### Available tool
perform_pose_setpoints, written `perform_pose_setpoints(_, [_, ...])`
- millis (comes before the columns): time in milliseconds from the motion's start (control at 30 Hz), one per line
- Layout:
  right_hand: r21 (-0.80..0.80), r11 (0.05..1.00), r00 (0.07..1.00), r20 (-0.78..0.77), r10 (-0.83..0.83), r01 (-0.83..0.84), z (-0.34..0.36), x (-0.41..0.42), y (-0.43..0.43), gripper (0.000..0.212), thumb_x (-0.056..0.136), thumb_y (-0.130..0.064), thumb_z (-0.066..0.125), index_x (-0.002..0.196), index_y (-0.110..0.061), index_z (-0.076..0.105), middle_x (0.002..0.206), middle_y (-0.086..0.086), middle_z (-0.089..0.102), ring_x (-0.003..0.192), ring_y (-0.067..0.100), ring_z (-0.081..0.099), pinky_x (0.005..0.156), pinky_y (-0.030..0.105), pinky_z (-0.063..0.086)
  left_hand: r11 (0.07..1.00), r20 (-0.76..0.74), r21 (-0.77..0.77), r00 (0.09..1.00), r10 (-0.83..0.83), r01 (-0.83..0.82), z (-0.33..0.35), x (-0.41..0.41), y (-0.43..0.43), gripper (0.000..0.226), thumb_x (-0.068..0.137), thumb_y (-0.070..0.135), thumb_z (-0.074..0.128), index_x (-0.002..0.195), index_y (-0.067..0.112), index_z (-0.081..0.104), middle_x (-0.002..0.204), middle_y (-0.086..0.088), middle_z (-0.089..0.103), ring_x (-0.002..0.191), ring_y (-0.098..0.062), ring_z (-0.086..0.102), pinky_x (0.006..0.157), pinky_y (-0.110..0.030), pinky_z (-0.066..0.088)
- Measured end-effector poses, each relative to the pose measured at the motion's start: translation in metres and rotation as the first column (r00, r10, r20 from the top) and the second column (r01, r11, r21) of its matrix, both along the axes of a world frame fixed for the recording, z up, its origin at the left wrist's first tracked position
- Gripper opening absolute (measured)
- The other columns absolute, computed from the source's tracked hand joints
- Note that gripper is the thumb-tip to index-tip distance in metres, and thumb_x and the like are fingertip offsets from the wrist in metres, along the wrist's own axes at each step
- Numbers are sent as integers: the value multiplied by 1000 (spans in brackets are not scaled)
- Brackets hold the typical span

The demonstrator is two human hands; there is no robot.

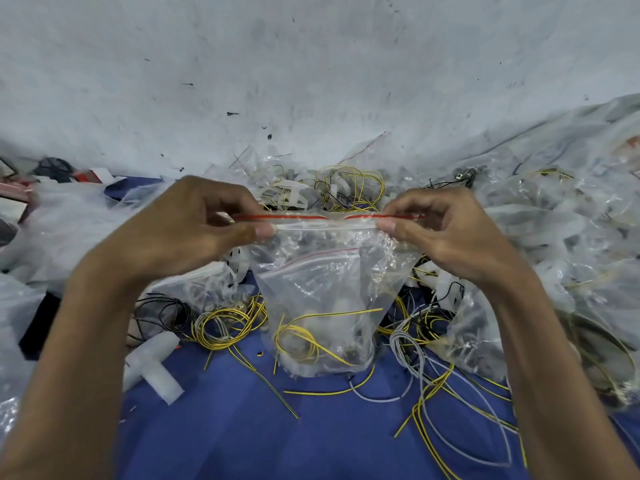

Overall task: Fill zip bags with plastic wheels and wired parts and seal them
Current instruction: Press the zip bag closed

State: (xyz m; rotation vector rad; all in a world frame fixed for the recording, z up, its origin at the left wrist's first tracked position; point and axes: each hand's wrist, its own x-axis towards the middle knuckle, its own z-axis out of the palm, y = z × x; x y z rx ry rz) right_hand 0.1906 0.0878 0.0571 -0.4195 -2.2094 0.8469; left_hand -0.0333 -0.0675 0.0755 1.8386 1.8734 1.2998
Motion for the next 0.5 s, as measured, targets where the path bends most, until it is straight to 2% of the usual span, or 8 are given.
perform_pose_setpoints(33, [13,1000,1000,24,-9,8,0,0,0,5,83,-22,66,79,-26,67,73,-12,67,67,0,59,63,15,49,1000,-80,0,997,19,-19,4,0,-1,11,68,36,70,69,25,71,70,-1,68,65,-24,61,71,-36,52])
perform_pose_setpoints(133, [53,998,998,63,-18,14,1,-1,-2,10,85,-21,64,77,-26,64,67,-12,62,62,-3,53,59,9,41,994,-260,68,960,101,-86,5,0,-2,11,74,23,74,67,29,68,65,10,65,64,-11,60,73,-36,52])
perform_pose_setpoints(233, [67,998,997,78,2,-8,5,0,-6,8,82,-26,67,74,-27,65,66,-13,63,60,-4,53,58,8,40,988,-252,116,959,127,-101,3,0,-5,12,74,21,75,70,31,69,66,13,66,66,-12,61,71,-34,52])
perform_pose_setpoints(300, [69,997,997,77,20,-25,7,1,-8,6,77,-33,69,72,-32,66,68,-18,65,63,-5,57,61,8,41,993,-221,85,970,99,-82,2,0,-5,5,71,36,71,75,37,70,68,12,68,67,-12,63,74,-34,52])
perform_pose_setpoints(400, [93,995,997,72,24,-31,8,-1,-10,4,74,-38,68,73,-36,66,70,-18,67,68,-4,61,66,10,45,999,-190,32,981,49,-44,2,5,-2,24,59,54,64,75,37,71,69,4,69,69,-22,65,77,-43,54])
perform_pose_setpoints(433, [110,993,997,72,26,-34,8,-2,-10,5,76,-34,69,73,-35,65,69,-17,67,68,-4,62,66,10,46,998,-187,45,981,47,-39,0,6,-1,22,61,52,65,72,35,71,69,3,69,68,-22,65,75,-42,54])
perform_pose_setpoints(500, [149,988,997,70,26,-36,7,-2,-10,12,81,-23,69,74,-32,64,68,-14,66,69,0,62,68,14,47,995,-185,95,982,38,-20,-2,7,3,7,70,38,70,65,32,69,65,8,67,63,-10,62,66,-26,52])
